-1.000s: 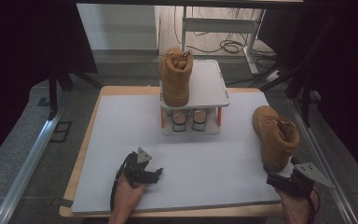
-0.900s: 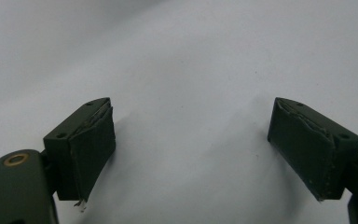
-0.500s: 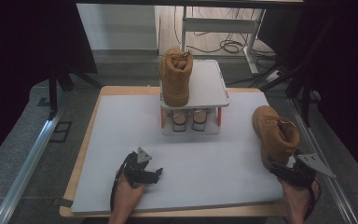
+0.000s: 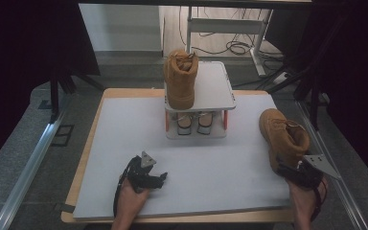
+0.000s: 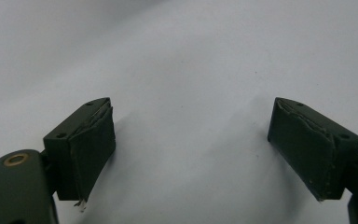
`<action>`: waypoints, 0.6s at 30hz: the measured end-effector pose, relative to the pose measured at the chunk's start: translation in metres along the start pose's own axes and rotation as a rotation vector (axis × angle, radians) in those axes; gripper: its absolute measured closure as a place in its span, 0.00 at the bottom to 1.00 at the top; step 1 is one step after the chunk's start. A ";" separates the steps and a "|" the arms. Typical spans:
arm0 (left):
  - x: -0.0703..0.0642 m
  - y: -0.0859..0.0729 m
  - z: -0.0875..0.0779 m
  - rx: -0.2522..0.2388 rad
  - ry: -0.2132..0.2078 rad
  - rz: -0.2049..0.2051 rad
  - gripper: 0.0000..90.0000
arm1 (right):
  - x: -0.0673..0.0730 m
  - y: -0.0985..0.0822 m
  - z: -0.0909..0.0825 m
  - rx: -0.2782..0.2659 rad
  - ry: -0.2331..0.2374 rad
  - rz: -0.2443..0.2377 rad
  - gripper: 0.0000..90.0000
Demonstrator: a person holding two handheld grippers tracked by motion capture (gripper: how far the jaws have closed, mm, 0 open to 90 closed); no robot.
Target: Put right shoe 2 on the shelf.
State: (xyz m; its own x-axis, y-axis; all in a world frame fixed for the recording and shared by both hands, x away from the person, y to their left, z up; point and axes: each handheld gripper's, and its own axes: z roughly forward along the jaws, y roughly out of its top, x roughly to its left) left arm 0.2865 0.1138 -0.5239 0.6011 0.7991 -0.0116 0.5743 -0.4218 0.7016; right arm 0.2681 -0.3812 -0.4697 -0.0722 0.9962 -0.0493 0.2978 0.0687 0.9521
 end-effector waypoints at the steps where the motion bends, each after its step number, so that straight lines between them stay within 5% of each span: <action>1: 0.000 0.000 0.000 0.000 0.000 0.000 0.16 | 0.000 0.000 0.000 0.000 0.000 0.002 0.00; 18: 0.000 0.000 0.000 0.001 -0.001 0.000 0.16 | -0.011 0.005 0.020 0.000 -0.007 0.030 0.00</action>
State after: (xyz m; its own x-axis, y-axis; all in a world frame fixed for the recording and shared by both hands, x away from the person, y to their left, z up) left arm 0.2866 0.1139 -0.5239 0.6014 0.7988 -0.0123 0.5748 -0.4219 0.7011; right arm 0.2892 -0.3903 -0.4700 -0.0568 0.9981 -0.0228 0.3002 0.0388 0.9531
